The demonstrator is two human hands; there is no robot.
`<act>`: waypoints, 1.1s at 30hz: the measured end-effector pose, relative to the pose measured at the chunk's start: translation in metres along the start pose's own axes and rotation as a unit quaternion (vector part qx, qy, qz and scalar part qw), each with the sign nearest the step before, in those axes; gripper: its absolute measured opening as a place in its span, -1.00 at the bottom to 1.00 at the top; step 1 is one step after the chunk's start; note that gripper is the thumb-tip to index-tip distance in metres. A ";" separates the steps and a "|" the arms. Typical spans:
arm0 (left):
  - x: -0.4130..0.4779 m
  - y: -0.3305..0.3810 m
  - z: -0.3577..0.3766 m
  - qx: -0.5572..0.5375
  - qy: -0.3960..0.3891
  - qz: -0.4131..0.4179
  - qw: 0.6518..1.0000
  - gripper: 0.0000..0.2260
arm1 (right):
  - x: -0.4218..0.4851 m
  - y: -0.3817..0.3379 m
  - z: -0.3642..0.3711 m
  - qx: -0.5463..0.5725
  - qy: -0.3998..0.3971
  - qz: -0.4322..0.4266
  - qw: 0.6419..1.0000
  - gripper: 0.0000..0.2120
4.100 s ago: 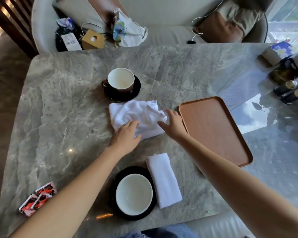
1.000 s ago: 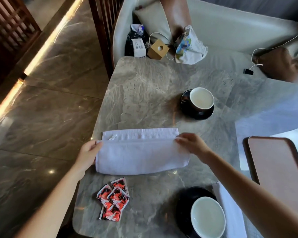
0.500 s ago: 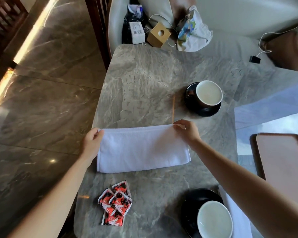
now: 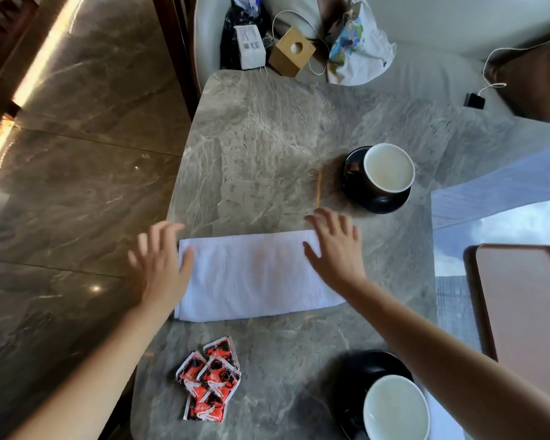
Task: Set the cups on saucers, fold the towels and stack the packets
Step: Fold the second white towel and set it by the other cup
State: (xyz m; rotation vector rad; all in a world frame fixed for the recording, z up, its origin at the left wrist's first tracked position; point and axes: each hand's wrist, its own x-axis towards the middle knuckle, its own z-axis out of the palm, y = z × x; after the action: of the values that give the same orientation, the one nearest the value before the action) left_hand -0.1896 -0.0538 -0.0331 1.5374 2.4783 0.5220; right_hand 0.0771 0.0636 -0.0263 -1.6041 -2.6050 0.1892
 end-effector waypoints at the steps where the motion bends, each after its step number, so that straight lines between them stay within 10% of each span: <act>1: -0.007 0.007 0.002 0.018 0.006 0.078 0.997 -0.70 | -0.007 -0.014 0.003 0.003 0.003 -0.054 0.999 -0.53; 4: -0.030 0.029 0.022 0.042 -0.089 0.217 0.971 -0.55 | -0.024 -0.062 0.028 -0.001 -0.055 -0.177 0.983 -0.44; 9: -0.035 0.036 0.047 0.155 -0.192 0.168 0.954 -0.42 | -0.026 -0.081 0.056 0.029 -0.130 -0.157 0.979 -0.36; 33: -0.035 0.004 0.036 0.158 -0.185 0.074 0.967 -0.35 | -0.030 0.033 0.040 0.009 -0.156 -0.109 0.982 -0.34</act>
State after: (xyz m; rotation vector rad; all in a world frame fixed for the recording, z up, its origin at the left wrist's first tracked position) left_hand -0.1591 -0.0760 -0.0662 1.7509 2.2412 -0.1462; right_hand 0.1143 0.0491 -0.0709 -1.3655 -2.9745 0.4835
